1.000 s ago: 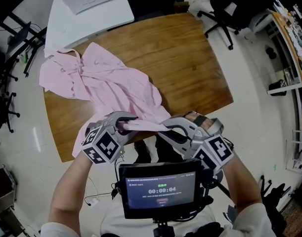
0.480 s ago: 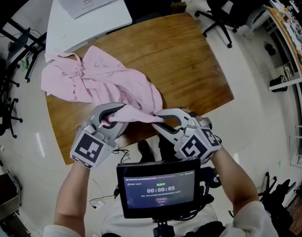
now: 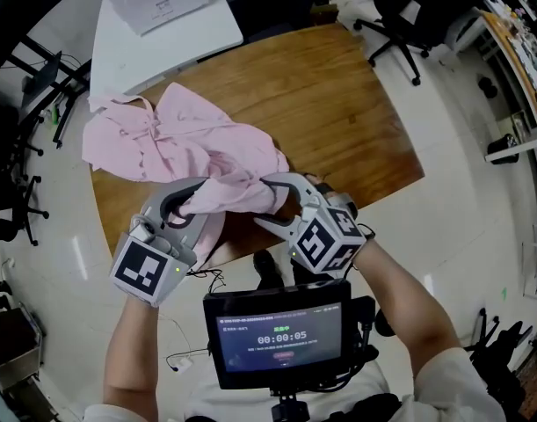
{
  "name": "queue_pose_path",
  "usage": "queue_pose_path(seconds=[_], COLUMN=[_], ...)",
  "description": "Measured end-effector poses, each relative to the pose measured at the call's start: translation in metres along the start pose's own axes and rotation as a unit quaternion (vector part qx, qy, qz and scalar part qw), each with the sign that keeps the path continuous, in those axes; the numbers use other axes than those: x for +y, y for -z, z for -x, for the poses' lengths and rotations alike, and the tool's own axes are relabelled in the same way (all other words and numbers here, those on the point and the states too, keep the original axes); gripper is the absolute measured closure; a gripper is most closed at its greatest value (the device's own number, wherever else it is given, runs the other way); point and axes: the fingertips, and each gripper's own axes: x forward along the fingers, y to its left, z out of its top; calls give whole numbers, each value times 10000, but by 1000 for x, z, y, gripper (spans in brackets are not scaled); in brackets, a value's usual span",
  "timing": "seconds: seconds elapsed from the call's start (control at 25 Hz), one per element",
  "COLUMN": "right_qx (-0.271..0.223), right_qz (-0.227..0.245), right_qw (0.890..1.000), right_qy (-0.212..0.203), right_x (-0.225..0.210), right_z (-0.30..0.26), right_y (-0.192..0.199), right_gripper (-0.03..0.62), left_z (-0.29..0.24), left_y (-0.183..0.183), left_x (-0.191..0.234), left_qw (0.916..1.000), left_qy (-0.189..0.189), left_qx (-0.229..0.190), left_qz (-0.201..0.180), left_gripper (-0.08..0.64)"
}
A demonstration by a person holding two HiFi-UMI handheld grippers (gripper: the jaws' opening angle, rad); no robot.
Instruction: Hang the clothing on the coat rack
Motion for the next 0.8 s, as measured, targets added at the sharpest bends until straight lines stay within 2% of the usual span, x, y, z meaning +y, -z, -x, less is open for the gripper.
queue_pose_path(seconds=[0.16,0.24,0.28,0.36,0.52,0.64,0.8], right_qx=[203,182,154,65,-331,-848,-1376], right_qz=[25,32,44,42,-344,-799,-830], right_qw=[9997,9998,9999,9997,9966,9878,9751], right_qy=[-137,-107,-13,222,670,1036,1529], right_x=[4,5,4,-4,-25,-41,-56], right_z=[-28,-30,-28,-20,5,37,76], right_y=[18,19,17,12,-12,-39,-79], right_gripper=[306,397,495,569,578,579,580], left_z=[7,11,13,17,27,33,39], left_y=[0,1,0,-2,-15,-30,-63], left_x=[2,2,3,6,13,17,18], left_qw=[10000,9999,9999,9998,9989,9970,9922], left_qy=[-66,-95,-116,-177,-273,-330,-347], left_qx=[37,47,29,-46,-338,-662,-1177], left_qz=[-39,-43,-21,40,167,231,206], left_gripper=[522,522,522,522,522,522,522])
